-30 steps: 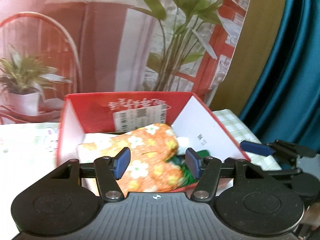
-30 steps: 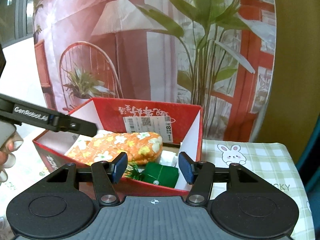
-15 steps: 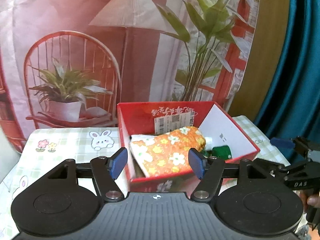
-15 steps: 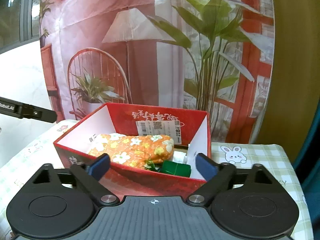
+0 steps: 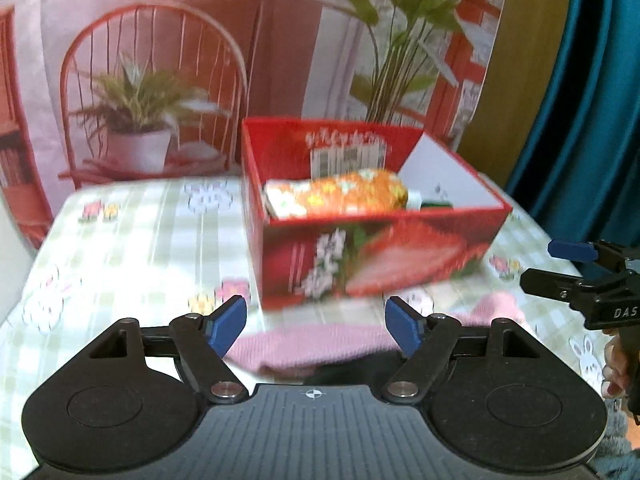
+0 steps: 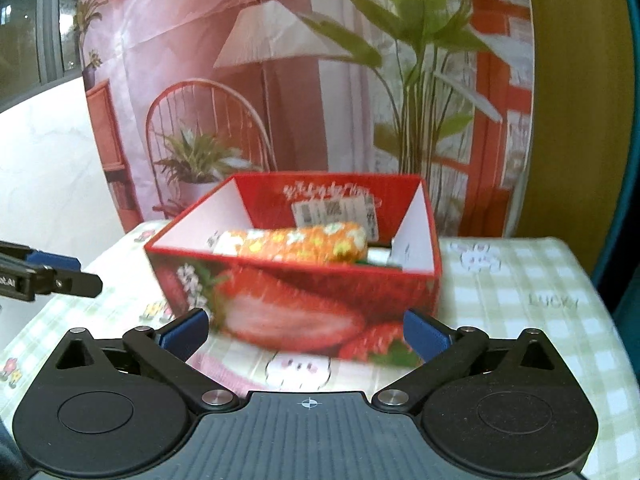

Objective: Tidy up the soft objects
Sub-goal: 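Lower the left tool onto the black eye mask strap and close on it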

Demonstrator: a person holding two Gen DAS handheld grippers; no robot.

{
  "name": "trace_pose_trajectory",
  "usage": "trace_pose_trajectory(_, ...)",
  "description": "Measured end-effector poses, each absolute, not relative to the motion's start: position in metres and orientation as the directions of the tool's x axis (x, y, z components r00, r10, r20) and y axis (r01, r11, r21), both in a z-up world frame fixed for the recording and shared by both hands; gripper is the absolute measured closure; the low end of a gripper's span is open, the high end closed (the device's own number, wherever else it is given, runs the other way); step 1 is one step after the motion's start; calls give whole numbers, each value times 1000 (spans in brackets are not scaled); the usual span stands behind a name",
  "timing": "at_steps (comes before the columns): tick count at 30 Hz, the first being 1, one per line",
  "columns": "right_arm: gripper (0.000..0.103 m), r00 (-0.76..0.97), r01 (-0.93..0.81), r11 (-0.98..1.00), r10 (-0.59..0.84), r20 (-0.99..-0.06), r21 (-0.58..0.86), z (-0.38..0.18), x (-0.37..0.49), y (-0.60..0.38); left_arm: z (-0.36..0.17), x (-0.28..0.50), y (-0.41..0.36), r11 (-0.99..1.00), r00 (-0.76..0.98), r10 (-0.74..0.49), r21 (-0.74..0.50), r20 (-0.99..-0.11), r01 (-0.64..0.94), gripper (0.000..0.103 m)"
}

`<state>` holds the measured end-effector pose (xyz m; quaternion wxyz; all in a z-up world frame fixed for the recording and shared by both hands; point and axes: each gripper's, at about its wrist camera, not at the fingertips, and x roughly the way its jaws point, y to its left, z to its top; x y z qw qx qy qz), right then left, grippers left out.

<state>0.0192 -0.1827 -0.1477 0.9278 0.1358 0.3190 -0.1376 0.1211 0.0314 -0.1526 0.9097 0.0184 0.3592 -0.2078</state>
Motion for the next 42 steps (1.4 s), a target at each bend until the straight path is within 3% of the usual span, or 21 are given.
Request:
trace_pose_trajectory(9, 1, 698, 328, 931, -126, -705, 158, -182, -3, -161, -191, 112, 42, 922, 596, -355, -163, -720, 352, 25)
trace_pose_trajectory(25, 30, 638, 318, 924, -43, -769, 211, -213, -3, -157, -235, 112, 43, 920, 513, -379, -254, -770, 299, 25)
trace_pose_trajectory(36, 31, 639, 311, 919, -14, -769, 241, -222, -1, -162, -250, 125, 49, 904, 482, -427, -358, -765, 232, 25)
trace_pose_trajectory(39, 32, 639, 309, 919, -9, -769, 246, -223, 0, -164, -250, 126, 46, 899, 481, -438, -367, -759, 240, 26)
trace_pose_trajectory(42, 38, 640, 299, 921, 1, -768, 250, -222, 3, -164, -248, 125, 42, 898, 484, -440, -360, -756, 254, 37)
